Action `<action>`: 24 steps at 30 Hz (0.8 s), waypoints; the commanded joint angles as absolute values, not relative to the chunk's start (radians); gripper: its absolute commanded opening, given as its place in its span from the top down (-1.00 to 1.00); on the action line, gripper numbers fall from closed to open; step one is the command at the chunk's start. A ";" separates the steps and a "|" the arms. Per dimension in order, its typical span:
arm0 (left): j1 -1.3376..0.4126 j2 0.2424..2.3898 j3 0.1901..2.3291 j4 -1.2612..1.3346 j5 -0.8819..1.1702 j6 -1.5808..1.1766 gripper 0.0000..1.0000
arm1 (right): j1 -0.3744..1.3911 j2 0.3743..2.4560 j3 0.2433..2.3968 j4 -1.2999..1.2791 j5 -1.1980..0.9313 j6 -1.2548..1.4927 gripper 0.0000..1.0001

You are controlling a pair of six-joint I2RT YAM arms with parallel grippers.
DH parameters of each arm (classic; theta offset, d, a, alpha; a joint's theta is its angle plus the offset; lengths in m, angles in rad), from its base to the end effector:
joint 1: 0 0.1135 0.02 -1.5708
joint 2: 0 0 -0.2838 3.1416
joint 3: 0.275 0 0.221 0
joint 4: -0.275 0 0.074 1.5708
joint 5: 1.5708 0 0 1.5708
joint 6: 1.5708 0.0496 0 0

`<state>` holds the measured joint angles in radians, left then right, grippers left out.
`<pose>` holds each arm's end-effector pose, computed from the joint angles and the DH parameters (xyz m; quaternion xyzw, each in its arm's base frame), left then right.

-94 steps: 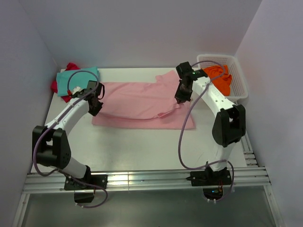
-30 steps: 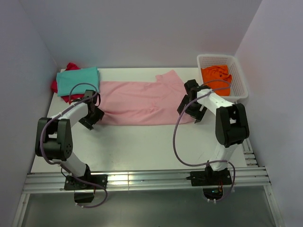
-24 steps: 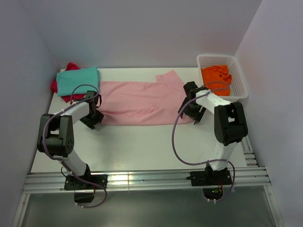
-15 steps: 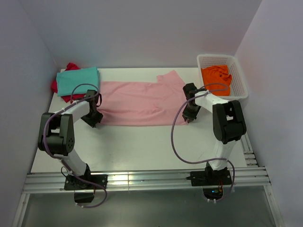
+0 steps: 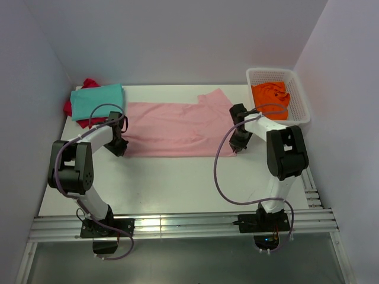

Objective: Fold and stack the t-shirts
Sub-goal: Fold the tshirt

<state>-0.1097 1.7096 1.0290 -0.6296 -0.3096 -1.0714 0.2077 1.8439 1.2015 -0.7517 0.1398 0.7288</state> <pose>0.2935 -0.0171 0.1902 -0.4709 0.8593 0.0555 0.1918 0.3189 0.0601 0.1862 0.2619 0.9585 -0.0224 0.1099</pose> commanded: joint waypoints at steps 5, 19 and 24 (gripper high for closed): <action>-0.117 1.520 0.953 -0.703 -0.296 -1.121 0.99 | 0.183 1.678 1.117 -0.854 0.201 0.785 1.00; -0.173 1.152 0.732 -0.857 -0.232 -1.183 0.99 | 0.186 1.393 0.852 -0.942 0.135 0.867 1.00; -0.198 1.040 0.669 -0.932 -0.186 -1.209 0.99 | 0.192 1.255 0.795 -1.011 0.110 0.894 1.00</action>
<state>-0.1841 1.1030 0.6922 -0.8570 -0.2108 -1.1763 0.1955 1.3437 0.8070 -0.9382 0.1020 0.8570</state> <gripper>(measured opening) 0.015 0.130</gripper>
